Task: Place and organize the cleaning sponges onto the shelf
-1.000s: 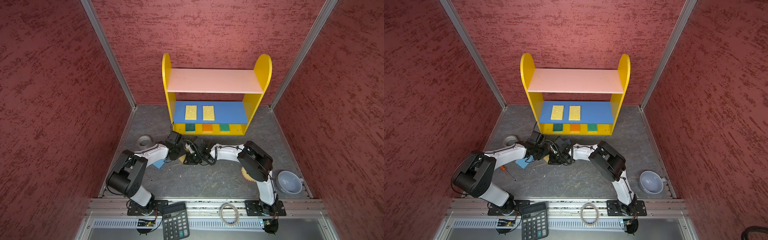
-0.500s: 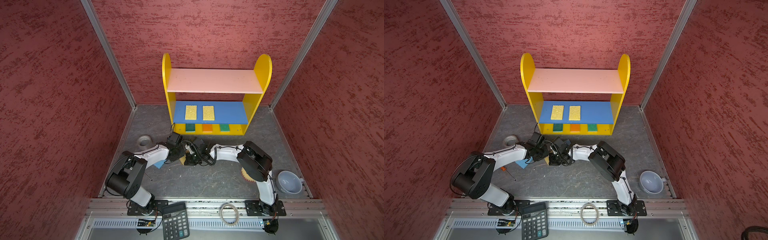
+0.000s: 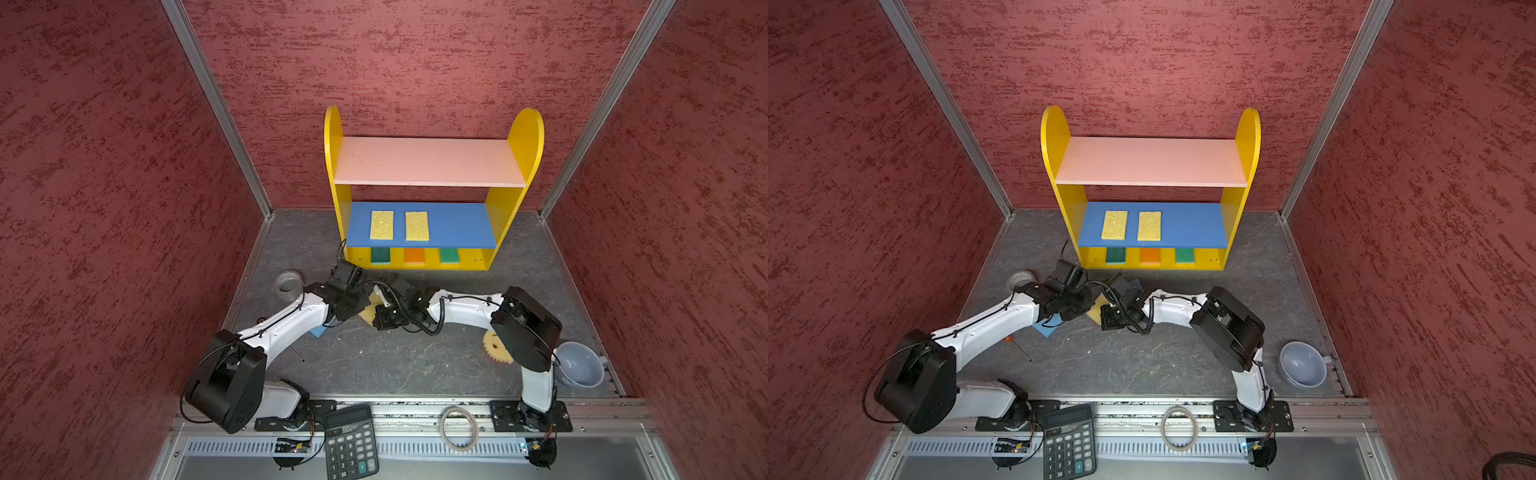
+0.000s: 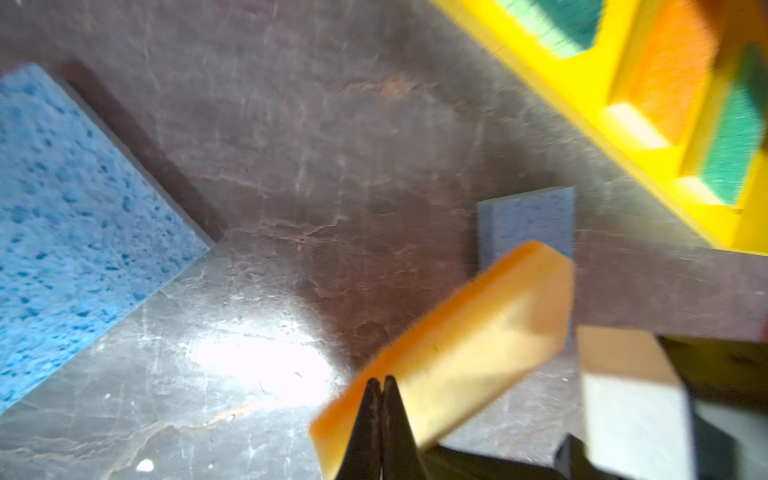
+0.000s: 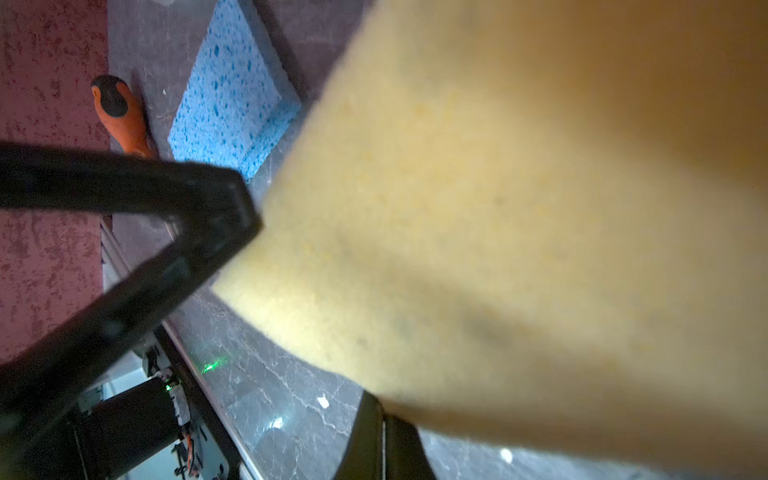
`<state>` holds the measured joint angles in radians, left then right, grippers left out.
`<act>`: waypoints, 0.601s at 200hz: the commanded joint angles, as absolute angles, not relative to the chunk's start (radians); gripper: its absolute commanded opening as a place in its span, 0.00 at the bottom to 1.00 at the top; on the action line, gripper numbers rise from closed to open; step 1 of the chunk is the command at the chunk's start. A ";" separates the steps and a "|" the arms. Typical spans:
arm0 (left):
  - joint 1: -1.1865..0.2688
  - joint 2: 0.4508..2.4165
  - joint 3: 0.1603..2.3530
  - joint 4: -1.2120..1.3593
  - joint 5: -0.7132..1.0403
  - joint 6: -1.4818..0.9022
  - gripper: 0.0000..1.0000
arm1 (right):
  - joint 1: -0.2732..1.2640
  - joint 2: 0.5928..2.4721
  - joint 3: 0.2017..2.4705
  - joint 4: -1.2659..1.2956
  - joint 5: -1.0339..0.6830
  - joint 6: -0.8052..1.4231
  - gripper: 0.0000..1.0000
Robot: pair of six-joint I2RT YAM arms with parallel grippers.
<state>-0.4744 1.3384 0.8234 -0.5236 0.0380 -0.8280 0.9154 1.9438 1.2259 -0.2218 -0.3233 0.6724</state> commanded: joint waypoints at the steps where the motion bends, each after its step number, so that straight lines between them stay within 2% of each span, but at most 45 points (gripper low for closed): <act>1: -0.471 1.288 0.839 -0.555 0.021 -0.800 0.05 | 0.913 1.894 1.243 -0.226 -0.253 0.655 0.00; 18: -0.460 1.278 0.830 -0.555 0.025 -0.800 0.05 | 0.913 1.853 1.215 -0.198 -0.231 0.658 0.00; 37: -0.450 1.275 0.812 -0.547 0.034 -0.803 0.15 | 0.913 1.823 1.215 -0.224 -0.199 0.637 0.00; 61: -0.432 1.264 0.807 -0.546 0.041 -0.802 0.41 | 0.911 1.791 1.232 -0.323 -0.127 0.564 0.00; 81: -0.411 1.243 0.812 -0.548 0.055 -0.793 0.56 | 0.908 1.764 1.270 -0.477 -0.033 0.435 0.00; 104: -0.386 1.223 0.824 -0.561 0.063 -0.774 0.62 | 0.902 1.741 1.328 -0.713 0.171 0.294 0.00; 120: -0.368 1.210 0.833 -0.576 0.063 -0.771 0.64 | 0.885 1.701 1.313 -0.786 0.232 0.234 0.00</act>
<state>-0.3912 1.2369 0.8169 -0.5499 0.0547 -0.7944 0.9089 1.7775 1.2919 -0.5476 0.0216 0.4019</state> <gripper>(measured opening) 0.628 0.041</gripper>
